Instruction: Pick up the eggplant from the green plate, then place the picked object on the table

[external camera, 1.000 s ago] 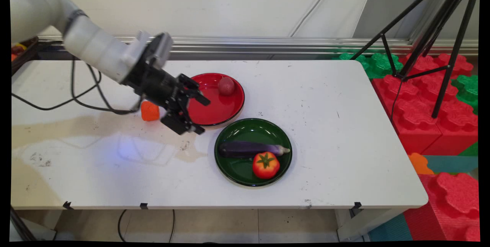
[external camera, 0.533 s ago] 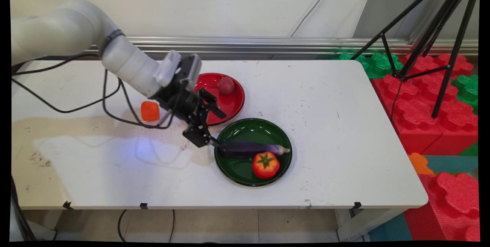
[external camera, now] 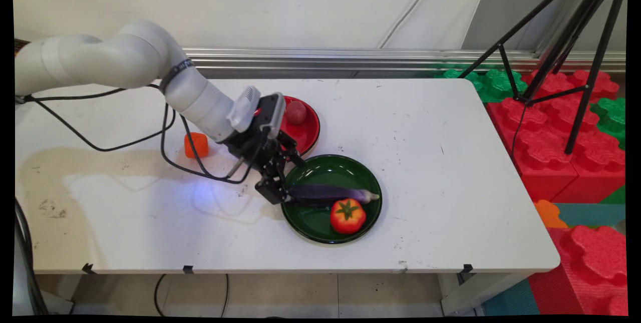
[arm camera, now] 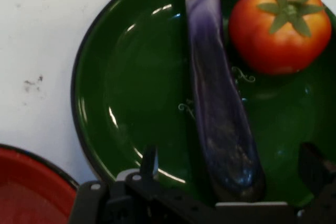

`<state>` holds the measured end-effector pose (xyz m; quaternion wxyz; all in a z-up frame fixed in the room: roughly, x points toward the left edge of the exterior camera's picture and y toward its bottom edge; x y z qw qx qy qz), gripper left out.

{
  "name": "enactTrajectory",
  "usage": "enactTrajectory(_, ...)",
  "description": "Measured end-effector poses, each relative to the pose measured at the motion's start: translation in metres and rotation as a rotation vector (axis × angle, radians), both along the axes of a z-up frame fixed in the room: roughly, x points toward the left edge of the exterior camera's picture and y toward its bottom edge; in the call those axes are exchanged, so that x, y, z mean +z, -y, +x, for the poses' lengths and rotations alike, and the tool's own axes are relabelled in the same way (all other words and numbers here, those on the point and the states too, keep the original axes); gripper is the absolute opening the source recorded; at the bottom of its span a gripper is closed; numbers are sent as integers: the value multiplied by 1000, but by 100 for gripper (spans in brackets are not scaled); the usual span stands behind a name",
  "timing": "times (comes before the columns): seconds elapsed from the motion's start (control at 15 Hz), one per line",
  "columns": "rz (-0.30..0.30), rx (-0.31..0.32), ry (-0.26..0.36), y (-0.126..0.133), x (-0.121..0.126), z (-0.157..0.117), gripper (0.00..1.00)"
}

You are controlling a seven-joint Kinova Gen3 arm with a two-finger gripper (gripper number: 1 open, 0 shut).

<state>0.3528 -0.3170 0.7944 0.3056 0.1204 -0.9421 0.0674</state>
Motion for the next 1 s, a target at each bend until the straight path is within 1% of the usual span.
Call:
enactTrajectory(0.2, 6, -7, 15, 3, -10, -7, 100)
enactTrajectory(0.6, 15, -8, 28, 6, -23, -16, 100)
enactTrajectory(0.67, 16, -6, 27, 7, -24, -18, 0)
enactTrajectory(1.0, 20, 6, 26, 9, -26, -22, 0)
